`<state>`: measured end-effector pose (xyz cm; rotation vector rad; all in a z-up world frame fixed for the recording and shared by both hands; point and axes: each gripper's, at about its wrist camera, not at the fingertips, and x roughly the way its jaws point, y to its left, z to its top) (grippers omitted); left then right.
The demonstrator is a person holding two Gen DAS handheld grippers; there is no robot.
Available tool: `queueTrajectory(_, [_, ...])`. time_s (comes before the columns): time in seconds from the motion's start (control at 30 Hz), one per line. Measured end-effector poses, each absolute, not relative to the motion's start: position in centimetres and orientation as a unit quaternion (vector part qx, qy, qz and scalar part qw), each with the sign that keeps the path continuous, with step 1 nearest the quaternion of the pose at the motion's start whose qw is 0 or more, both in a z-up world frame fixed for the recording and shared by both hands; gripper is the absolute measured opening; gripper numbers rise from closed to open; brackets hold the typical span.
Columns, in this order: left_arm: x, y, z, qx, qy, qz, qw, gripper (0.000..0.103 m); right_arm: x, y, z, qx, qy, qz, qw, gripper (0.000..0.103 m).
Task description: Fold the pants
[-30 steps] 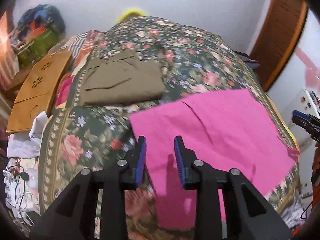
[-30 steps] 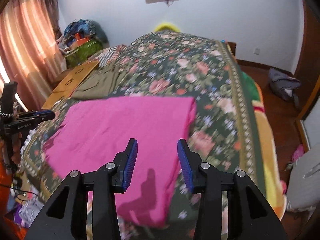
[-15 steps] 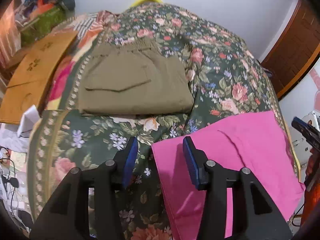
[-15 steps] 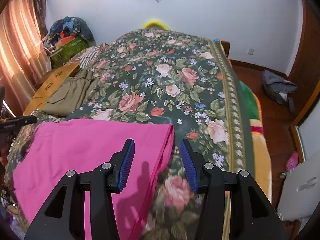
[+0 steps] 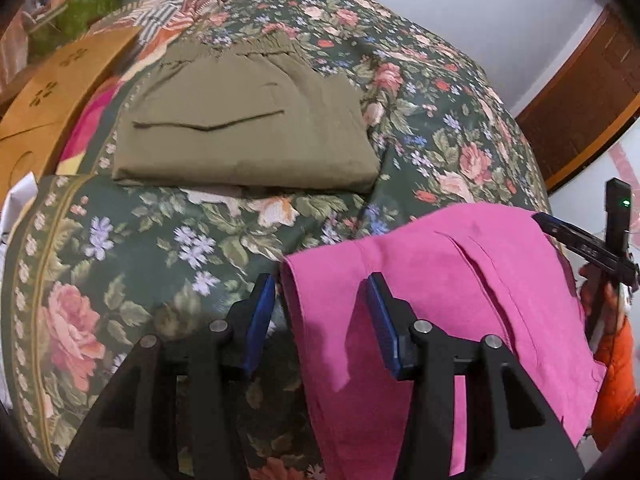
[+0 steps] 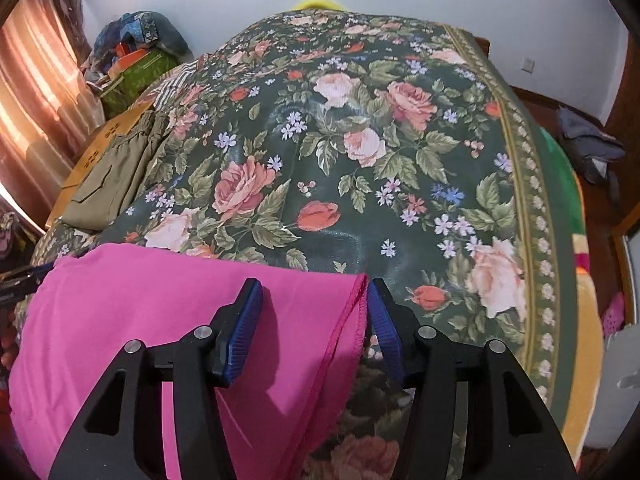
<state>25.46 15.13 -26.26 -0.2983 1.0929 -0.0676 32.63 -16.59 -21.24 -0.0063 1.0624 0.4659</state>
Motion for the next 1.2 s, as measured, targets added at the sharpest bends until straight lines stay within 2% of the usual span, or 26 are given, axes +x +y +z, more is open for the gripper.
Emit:
queueTrajectory(0.03, [25.5, 15.0, -26.3, -0.141, 0.518, -0.035, 0.843, 0.042, 32.6, -16.5, -21.5, -0.002, 0.504, 0.222, 0.835, 0.051])
queueTrajectory(0.07, [25.4, 14.8, -26.2, -0.137, 0.516, -0.038, 0.845, 0.034, 32.6, -16.5, -21.7, 0.000, 0.505, 0.224, 0.833, 0.051])
queueTrajectory(0.1, [25.5, 14.5, -26.0, -0.132, 0.515, -0.046, 0.846, 0.026, 32.6, -16.4, -21.8, 0.002, 0.506, 0.225, 0.832, 0.045])
queueTrajectory(0.13, [25.5, 14.1, -25.8, -0.123, 0.513, -0.049, 0.848, 0.023, 32.5, -16.4, -21.9, 0.005, 0.506, 0.233, 0.830, 0.039])
queueTrajectory(0.2, [25.7, 13.3, -25.3, -0.097, 0.509, -0.047, 0.854, 0.007, 32.4, -16.2, -21.7, 0.008, 0.506, 0.241, 0.828, 0.021])
queueTrajectory(0.23, [25.7, 13.1, -25.1, -0.082, 0.507, -0.043, 0.857, 0.006, 32.4, -16.1, -21.6, 0.008, 0.502, 0.243, 0.830, 0.017])
queueTrajectory(0.27, [25.7, 12.8, -24.9, -0.073, 0.505, -0.040, 0.859, 0.005, 32.3, -16.0, -21.3, 0.005, 0.497, 0.245, 0.832, 0.008])
queueTrajectory(0.4, [24.9, 12.8, -23.7, -0.066, 0.486, -0.041, 0.870, 0.003, 31.8, -16.1, -19.8, -0.007, 0.459, 0.235, 0.857, 0.005])
queueTrajectory(0.57, [24.0, 13.6, -23.0, -0.065, 0.482, -0.035, 0.873, 0.003, 31.0, -15.9, -18.4, -0.054, 0.423, 0.221, 0.877, 0.003])
queueTrajectory(0.7, [23.5, 13.5, -23.4, -0.039, 0.490, -0.024, 0.870, 0.003, 31.4, -16.0, -18.5, -0.066, 0.423, 0.213, 0.878, 0.003])
queueTrajectory(0.93, [23.6, 14.2, -25.1, -0.054, 0.507, -0.023, 0.860, 0.003, 31.1, -15.4, -18.6, -0.058, 0.436, 0.227, 0.869, 0.003])
queueTrajectory(1.13, [23.7, 13.5, -25.9, -0.040, 0.514, -0.022, 0.857, 0.003, 31.7, -15.9, -18.5, -0.034, 0.452, 0.221, 0.863, 0.013])
queueTrajectory(1.2, [23.8, 13.4, -26.1, -0.042, 0.515, -0.022, 0.856, 0.003, 31.9, -15.9, -19.1, -0.036, 0.461, 0.218, 0.859, 0.028])
